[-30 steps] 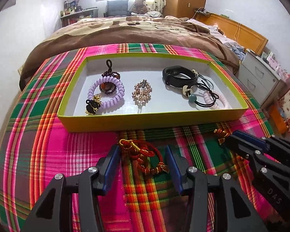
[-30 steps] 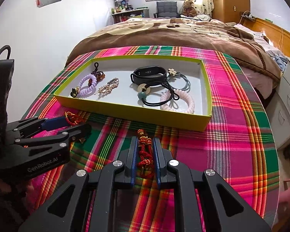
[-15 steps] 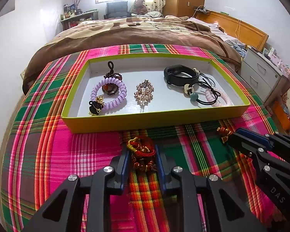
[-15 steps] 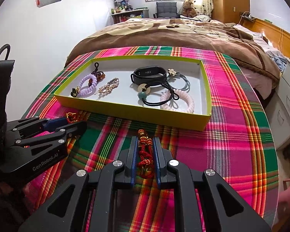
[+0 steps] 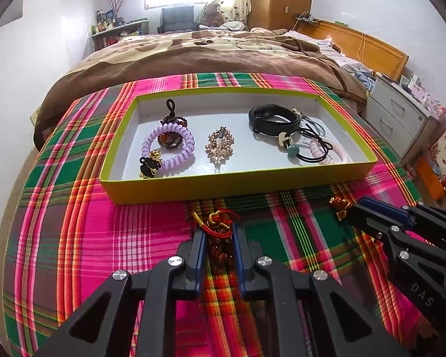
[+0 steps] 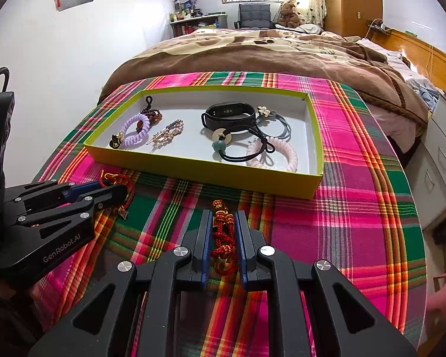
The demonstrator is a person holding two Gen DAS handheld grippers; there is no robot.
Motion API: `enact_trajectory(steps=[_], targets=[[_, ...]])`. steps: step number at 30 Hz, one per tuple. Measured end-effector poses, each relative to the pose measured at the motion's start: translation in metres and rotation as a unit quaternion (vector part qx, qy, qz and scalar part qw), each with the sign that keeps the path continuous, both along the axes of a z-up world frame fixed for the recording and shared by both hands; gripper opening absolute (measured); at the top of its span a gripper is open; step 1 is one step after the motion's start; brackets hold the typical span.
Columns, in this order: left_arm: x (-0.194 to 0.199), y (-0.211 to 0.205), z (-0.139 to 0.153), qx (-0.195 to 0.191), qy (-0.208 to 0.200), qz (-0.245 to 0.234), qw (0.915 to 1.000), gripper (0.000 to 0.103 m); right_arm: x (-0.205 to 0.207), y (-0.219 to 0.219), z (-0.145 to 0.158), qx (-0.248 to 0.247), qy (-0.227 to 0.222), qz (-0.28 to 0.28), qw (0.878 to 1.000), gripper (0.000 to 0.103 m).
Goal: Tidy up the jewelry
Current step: 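Grasp the red-and-gold tassel with the left tool while the right tool holds the red cord, then carry both red items into the box and open both tools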
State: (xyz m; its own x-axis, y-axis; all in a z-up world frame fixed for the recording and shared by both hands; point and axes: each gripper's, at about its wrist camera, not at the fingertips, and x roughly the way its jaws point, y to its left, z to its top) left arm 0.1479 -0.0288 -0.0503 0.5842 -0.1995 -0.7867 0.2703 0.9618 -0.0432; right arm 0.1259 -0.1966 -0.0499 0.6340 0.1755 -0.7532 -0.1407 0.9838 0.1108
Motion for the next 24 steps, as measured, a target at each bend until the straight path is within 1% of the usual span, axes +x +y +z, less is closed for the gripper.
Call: enact_trajectory(steps=[5, 13, 24], targets=[[-0.002, 0.001, 0.005, -0.006, -0.007, -0.003, 1.0000, 0.016, -0.002, -0.002, 0.002, 0.002, -0.003, -0.001, 1.000, 0.015], [-0.009, 0.003, 0.022, -0.013, -0.031, -0.008, 0.9994, 0.016, -0.006, -0.007, 0.010, 0.008, -0.013, -0.005, 1.000, 0.015], [-0.006, 0.004, 0.048, -0.028, -0.057, -0.016, 0.9979, 0.016, -0.001, -0.025, 0.033, 0.013, -0.041, -0.024, 0.999, 0.015]])
